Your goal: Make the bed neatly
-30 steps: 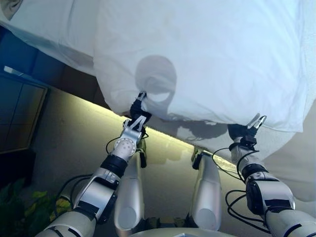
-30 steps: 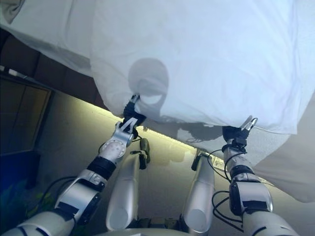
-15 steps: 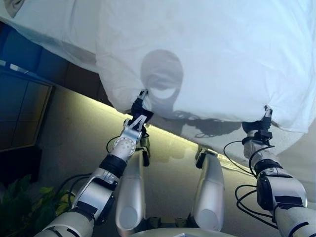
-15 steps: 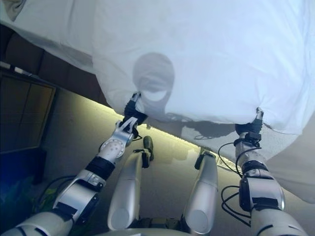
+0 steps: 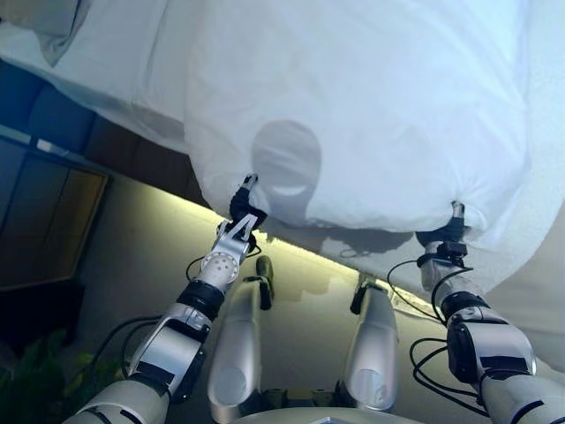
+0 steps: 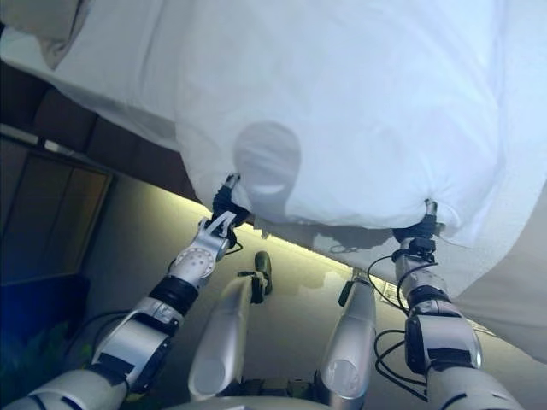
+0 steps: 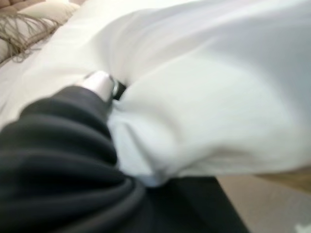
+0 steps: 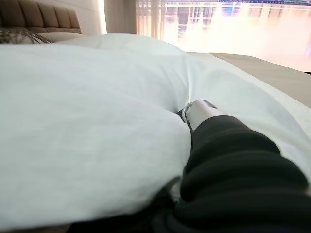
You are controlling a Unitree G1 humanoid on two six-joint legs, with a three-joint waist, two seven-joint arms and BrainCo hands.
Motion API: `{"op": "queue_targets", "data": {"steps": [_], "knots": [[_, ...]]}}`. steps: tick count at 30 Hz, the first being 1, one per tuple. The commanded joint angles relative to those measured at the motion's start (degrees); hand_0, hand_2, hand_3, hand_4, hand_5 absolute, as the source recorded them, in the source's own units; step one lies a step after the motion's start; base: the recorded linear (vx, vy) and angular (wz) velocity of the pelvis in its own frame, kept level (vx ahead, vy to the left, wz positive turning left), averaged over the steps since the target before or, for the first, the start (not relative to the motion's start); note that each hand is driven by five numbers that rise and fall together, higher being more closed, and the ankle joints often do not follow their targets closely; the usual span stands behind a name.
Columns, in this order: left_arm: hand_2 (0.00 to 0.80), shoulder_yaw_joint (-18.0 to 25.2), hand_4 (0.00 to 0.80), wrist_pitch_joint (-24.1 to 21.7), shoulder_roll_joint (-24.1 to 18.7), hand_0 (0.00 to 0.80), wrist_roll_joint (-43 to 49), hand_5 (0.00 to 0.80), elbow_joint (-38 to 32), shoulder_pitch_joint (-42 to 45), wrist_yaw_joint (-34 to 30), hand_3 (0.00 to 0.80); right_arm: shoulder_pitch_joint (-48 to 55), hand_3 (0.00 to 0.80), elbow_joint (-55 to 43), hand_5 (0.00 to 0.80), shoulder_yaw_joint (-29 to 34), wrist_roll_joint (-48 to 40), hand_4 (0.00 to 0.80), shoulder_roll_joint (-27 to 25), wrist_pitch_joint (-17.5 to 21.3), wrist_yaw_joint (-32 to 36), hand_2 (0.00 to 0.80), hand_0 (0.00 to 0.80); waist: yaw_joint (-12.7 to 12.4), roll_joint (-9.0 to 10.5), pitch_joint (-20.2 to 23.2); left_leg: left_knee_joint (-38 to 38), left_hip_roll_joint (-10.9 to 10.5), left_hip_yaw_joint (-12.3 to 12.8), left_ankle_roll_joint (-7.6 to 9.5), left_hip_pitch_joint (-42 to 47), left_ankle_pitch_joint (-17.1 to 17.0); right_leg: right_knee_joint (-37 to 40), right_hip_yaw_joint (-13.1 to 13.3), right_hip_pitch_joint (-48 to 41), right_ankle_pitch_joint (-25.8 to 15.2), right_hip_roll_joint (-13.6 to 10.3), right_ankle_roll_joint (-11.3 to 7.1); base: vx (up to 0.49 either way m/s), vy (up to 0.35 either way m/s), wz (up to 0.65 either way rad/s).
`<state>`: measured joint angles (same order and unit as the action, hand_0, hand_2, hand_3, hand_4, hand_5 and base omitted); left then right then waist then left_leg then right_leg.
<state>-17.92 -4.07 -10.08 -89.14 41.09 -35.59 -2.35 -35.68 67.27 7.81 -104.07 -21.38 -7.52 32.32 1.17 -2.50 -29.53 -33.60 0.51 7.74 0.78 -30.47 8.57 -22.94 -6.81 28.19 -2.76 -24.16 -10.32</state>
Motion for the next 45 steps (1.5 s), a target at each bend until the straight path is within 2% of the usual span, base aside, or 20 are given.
{"op": "queue_targets", "data": {"steps": [1, 4, 7, 9, 12, 14, 16, 19, 22, 24, 27, 29, 31, 32, 36, 39, 41, 42, 43, 45], "knots": [[0.8, 3.12, 0.8, -0.67, -0.01, 0.8, 6.22, 0.8, 2.15, -2.22, 1.93, 0.8, 4.06, 0.8, -6.67, 0.8, -5.49, -0.98, 0.8, 4.03, -0.49, -0.81, 0.8, 0.8, -0.87, -0.87, 7.14, 6.31, 2.07, -0.2, -2.93, 2.33, -4.05, -3.04, -0.15, -0.84, -3.41, 0.21, -0.3, -0.018, 0.216, -0.25], [0.8, 4.73, 0.8, -0.13, -1.31, 0.8, 7.08, 0.8, 7.14, -0.94, 0.51, 0.8, 8.36, 0.8, -8.13, 0.8, -9.12, -4.17, 0.8, 8.37, -0.73, 0.67, 0.8, 0.8, -1.31, -0.49, 9.4, 12.47, 1.82, 1.57, -1.4, 5.86, -8.07, -10.96, -4.74, -2.09, 2.27, 8.08, 0.99, 0.033, 0.076, -0.21], [0.8, 5.27, 0.8, 0.0, -1.57, 0.8, 6.6, 0.8, 9.91, -0.53, -1.07, 0.8, 11.24, 0.8, -9.14, 0.8, -13.08, -2.75, 0.8, 10.8, 1.91, 1.09, 0.8, 0.8, -0.43, 0.37, 10.62, 15.1, 1.58, 2.0, -2.04, 8.63, -9.73, -7.23, -7.17, -5.66, 4.09, 14.28, 2.82, 0.055, -0.124, 0.12], [0.8, 5.57, 0.8, -0.42, -1.05, 0.8, 6.55, 0.8, 11.18, -0.67, -1.87, 0.8, 11.49, 0.8, -9.8, 0.8, -16.11, -0.59, 0.8, 11.37, 4.49, -0.14, 0.8, 0.8, 0.13, 1.02, 11.4, 14.84, 1.99, 1.62, -3.32, 9.73, -9.66, -0.8, -8.23, -9.03, 4.27, 15.34, 4.67, 0.024, -0.181, 0.38], [0.8, 6.82, 0.8, -0.77, -0.3, 0.8, 6.25, 0.8, 10.71, 1.81, -3.15, 0.8, 11.5, 0.8, -13.1, 0.8, -19.97, 1.31, 0.8, 10.85, 7.28, -4.64, 0.8, 0.8, 1.04, 1.07, 12.01, 11.24, 5.51, 2.34, -6.0, 10.37, -11.29, 3.63, -8.38, -12.24, 3.66, 16.64, 6.71, 0.019, -0.036, 0.47], [0.8, 7.44, 0.8, -1.72, 0.27, 0.8, 3.99, 0.8, 8.81, 6.33, -4.07, 0.8, 13.87, 0.8, -16.2, 0.8, -20.13, 2.71, 0.8, 10.6, 6.83, -6.15, 0.8, 0.8, 0.99, 0.92, 12.54, 7.82, 7.79, -0.87, -7.66, 9.62, -14.03, 4.22, -6.32, -13.59, 3.81, 17.45, 7.27, 0.077, 0.039, -0.06], [0.8, 8.92, 0.8, -1.29, 0.72, 0.8, 4.16, 0.8, 7.75, 10.92, -4.7, 0.8, 17.14, 0.8, -17.87, 0.8, -19.69, 4.18, 0.8, 10.05, 5.92, -6.65, 0.8, 0.8, 1.02, 0.51, 14.05, 10.84, 11.3, -2.15, -8.15, 12.47, -14.56, 4.57, -4.97, -14.83, 4.54, 17.43, 7.13, 0.185, 0.14, -0.3], [0.8, 10.66, 0.8, 0.0, 1.37, 0.8, 2.68, 0.8, 8.63, 14.51, -5.61, 0.8, 20.43, 0.8, -17.71, 0.8, -16.67, 5.89, 0.8, 9.82, 4.05, -6.33, 0.8, 0.8, 0.98, -0.98, 16.66, 19.91, 16.6, -4.98, -10.51, 16.94, -20.14, 5.54, -3.29, -16.84, 5.52, 17.51, 6.33, 0.279, 0.318, -0.36], [0.8, 12.65, 0.8, 1.24, 2.75, 0.8, 1.19, 0.8, 9.01, 17.68, -8.39, 0.8, 21.73, 0.8, -17.29, 0.8, -14.51, 8.35, 0.8, 9.9, 4.17, -7.09, 0.8, 0.8, 1.15, -2.22, 18.68, 26.63, 21.1, -9.17, -12.55, 21.25, -24.87, 4.74, -0.54, -17.7, 6.89, 15.28, 5.0, 0.223, 0.519, -0.24], [0.8, 12.54, 0.8, 1.51, 4.09, 0.8, 1.59, 0.8, 7.95, 19.37, -8.06, 0.8, 21.8, 0.8, -17.05, 0.8, -13.37, 11.41, 0.8, 9.64, 4.73, -8.43, 0.8, 0.8, 1.56, -3.57, 19.88, 29.88, 22.49, -9.7, -13.47, 24.76, -26.01, 3.85, 1.14, -17.79, 7.56, 12.87, 3.75, 0.197, 0.627, -0.37], [0.8, 11.97, 0.8, 2.73, 5.22, 0.8, 1.53, 0.8, 6.44, 20.72, -7.35, 0.8, 22.17, 0.8, -17.27, 0.8, -12.51, 17.41, 0.8, 8.28, 6.57, -11.32, 0.8, 0.8, 1.78, -5.44, 21.14, 31.35, 21.0, -9.5, -14.35, 27.34, -23.66, 3.58, 3.82, -18.76, 7.63, 8.31, 0.92, 0.203, 0.591, -0.29], [0.8, 11.38, 0.8, 4.9, 5.1, 0.8, 2.45, 0.8, 4.64, 21.16, -6.62, 0.8, 22.34, 0.8, -17.45, 0.8, -12.44, 17.45, 0.8, 7.31, 7.69, -12.45, 0.8, 0.8, 1.86, -5.55, 21.29, 27.61, 18.42, -8.39, -14.27, 27.03, -18.16, 4.56, 5.46, -20.04, 6.38, 4.45, -1.65, 0.155, 0.495, -0.11], [0.8, 9.95, 0.8, 6.84, 4.64, 0.8, 5.68, 0.8, 3.47, 21.19, -5.91, 0.8, 23.73, 0.8, -17.9, 0.8, -11.48, 16.1, 0.8, 6.94, 8.68, -12.41, 0.8, 0.8, 1.7, -4.16, 21.5, 23.25, 15.4, -6.51, -12.81, 26.3, -11.91, 6.89, 5.41, -21.84, 3.39, 0.44, -3.72, 0.118, 0.364, 0.06], [0.8, 8.93, 0.8, 7.28, 4.19, 0.8, 7.28, 0.8, 3.48, 21.09, -5.62, 0.8, 24.67, 0.8, -18.35, 0.8, -11.08, 15.12, 0.8, 7.01, 8.77, -11.92, 0.8, 0.8, 1.41, -3.4, 21.67, 21.67, 13.67, -7.2, -12.26, 25.88, -10.04, 8.53, 5.64, -22.59, 0.97, -1.05, -4.16, 0.1, 0.274, 0.06], [0.8, 8.03, 0.8, 8.54, 1.59, 0.8, 10.64, 0.8, 3.22, 19.8, -5.34, 0.8, 26.69, 0.8, -20.37, 0.8, -10.11, 13.62, 0.8, 9.89, 7.91, -11.41, 0.8, 0.8, 0.11, -0.88, 21.19, 18.58, 9.07, -6.78, -8.99, 25.69, -5.77, 9.61, 3.16, -21.46, -8.04, -5.44, -4.68, -0.007, 0.214, -0.03], [0.8, 9.58, 0.8, 8.82, -0.85, 0.8, 10.6, 0.8, 1.99, 21.21, -4.38, 0.8, 29.6, 0.8, -23.97, 0.8, -12.95, 12.21, 0.8, 12.31, 7.55, -11.6, 0.8, 0.8, -0.16, -0.15, 21.51, 19.51, 7.26, -4.52, -6.49, 25.27, -6.73, 4.18, 2.04, -18.48, -3.55, 0.43, -3.41, -0.094, 0.214, -0.26], [0.8, 10.17, 0.8, 8.01, -0.91, 0.8, 10.41, 0.8, 2.96, 21.28, -4.62, 0.8, 31.4, 0.8, -24.01, 0.8, -13.62, 11.51, 0.8, 13.45, 6.9, -10.53, 0.8, 0.8, -0.34, 0.26, 22.03, 20.33, 6.78, -2.62, -5.67, 24.82, -7.89, 3.14, -1.72, -18.72, 0.28, 5.92, -2.08, -0.046, 0.085, -0.37], [0.8, 10.51, 0.8, 7.7, -0.71, 0.8, 10.82, 0.8, 3.32, 21.21, -4.41, 0.8, 32.34, 0.8, -23.19, 0.8, -13.79, 10.55, 0.8, 14.02, 6.55, -9.6, 0.8, 0.8, -0.92, 0.63, 22.04, 20.9, 6.46, -1.67, -5.48, 24.81, -8.52, 3.0, -4.99, -19.34, 3.04, 10.32, -0.41, -0.015, 0.029, -0.29], [0.8, 10.68, 0.8, 7.79, -0.58, 0.8, 11.46, 0.8, 3.04, 21.33, -4.07, 0.8, 32.5, 0.8, -22.71, 0.8, -13.66, 10.2, 0.8, 14.32, 6.47, -9.23, 0.8, 0.8, -1.44, 0.89, 22.11, 21.65, 6.18, -1.14, -5.47, 24.72, -9.37, 3.26, -7.03, -19.19, 2.61, 12.41, 0.24, -0.067, -0.048, -0.2], [0.8, 9.97, 0.8, 7.17, -0.15, 0.8, 11.94, 0.8, 2.31, 20.69, -3.62, 0.8, 30.98, 0.8, -22.04, 0.8, -14.32, 9.05, 0.8, 14.29, 7.76, -8.75, 0.8, 0.8, -2.46, 1.03, 21.07, 21.88, 5.67, -2.91, -5.9, 23.15, -10.25, 5.5, -7.67, -19.25, 2.78, 13.56, 1.64, -0.238, -0.1, 0.3]]}}
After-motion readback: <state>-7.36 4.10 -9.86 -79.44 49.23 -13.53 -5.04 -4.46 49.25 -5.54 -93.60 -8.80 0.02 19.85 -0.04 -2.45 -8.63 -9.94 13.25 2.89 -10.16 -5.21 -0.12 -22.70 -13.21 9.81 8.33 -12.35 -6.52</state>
